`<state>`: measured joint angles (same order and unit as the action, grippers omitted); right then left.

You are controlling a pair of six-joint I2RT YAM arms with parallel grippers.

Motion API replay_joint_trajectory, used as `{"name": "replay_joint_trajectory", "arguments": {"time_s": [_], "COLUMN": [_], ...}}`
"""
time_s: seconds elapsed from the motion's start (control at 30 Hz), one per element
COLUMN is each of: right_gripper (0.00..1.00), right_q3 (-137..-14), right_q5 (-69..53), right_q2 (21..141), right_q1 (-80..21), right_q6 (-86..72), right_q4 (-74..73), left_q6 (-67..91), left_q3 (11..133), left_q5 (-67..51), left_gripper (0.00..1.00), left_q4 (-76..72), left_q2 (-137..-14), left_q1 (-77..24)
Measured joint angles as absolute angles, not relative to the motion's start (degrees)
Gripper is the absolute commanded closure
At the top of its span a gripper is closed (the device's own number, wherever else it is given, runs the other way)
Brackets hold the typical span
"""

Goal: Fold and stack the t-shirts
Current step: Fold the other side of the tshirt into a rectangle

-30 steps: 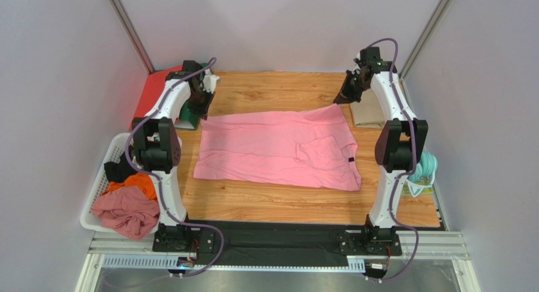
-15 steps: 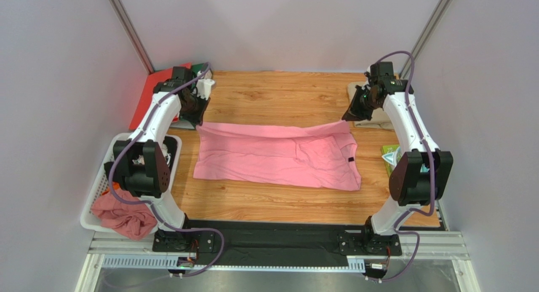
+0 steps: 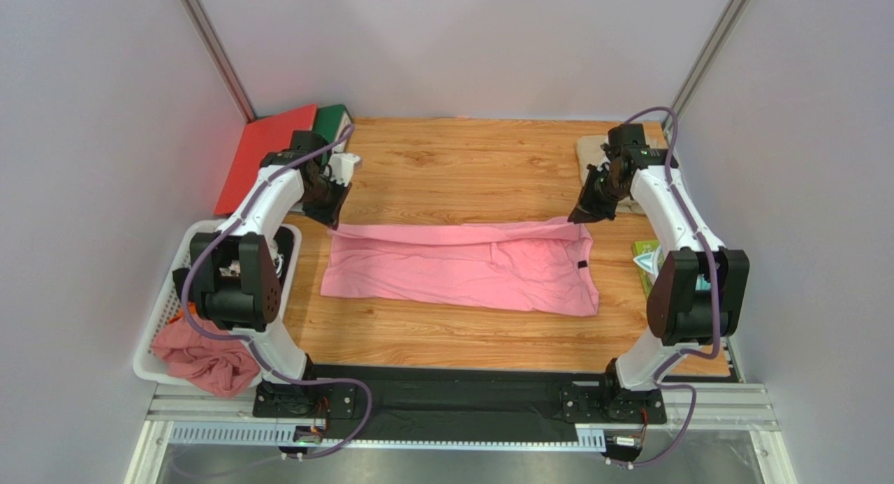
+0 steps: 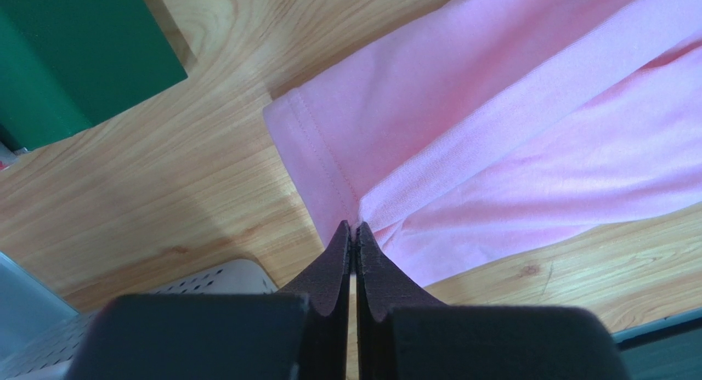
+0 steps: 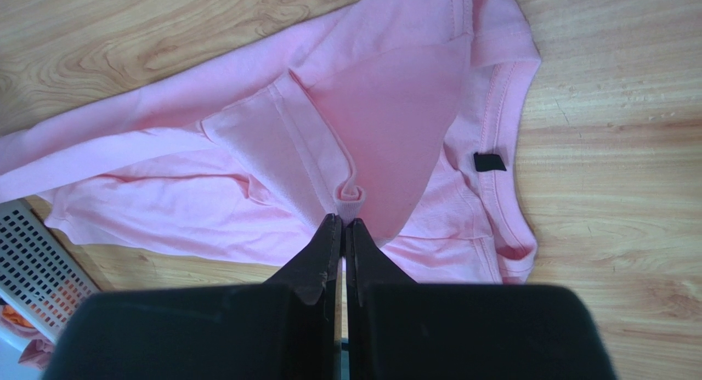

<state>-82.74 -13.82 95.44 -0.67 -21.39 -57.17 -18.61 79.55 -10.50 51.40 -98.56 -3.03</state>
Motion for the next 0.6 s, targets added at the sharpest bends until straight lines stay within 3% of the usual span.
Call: {"name": "replay_joint_trajectory", "arguments": {"time_s": [0.47, 0.53, 0.6], "right_gripper": [0.99, 0.99, 0.97], "right_q3": [-72.7, -70.6, -67.7], "right_q5": [-13.0, -12.8, -12.6], "right_q2": [88.8, 88.1, 88.1], "right_q1": [-1.3, -1.8, -2.4], "right_q6": [-22.1, -22.6, -23.1], "right_q4": [-56.7, -56.6, -56.4], "left_q6": [-18.9, -18.9, -19.2], "left_q3": [77.9, 77.5, 77.2], "left_q5": [-11.6, -11.9, -12.1], "left_gripper": [0.99, 0.92, 0.77], "left_q4": [50.3, 50.3, 50.3], "left_q2": [-96.7, -95.9, -95.2], "left_q1": [-3.0, -3.0, -3.0]}}
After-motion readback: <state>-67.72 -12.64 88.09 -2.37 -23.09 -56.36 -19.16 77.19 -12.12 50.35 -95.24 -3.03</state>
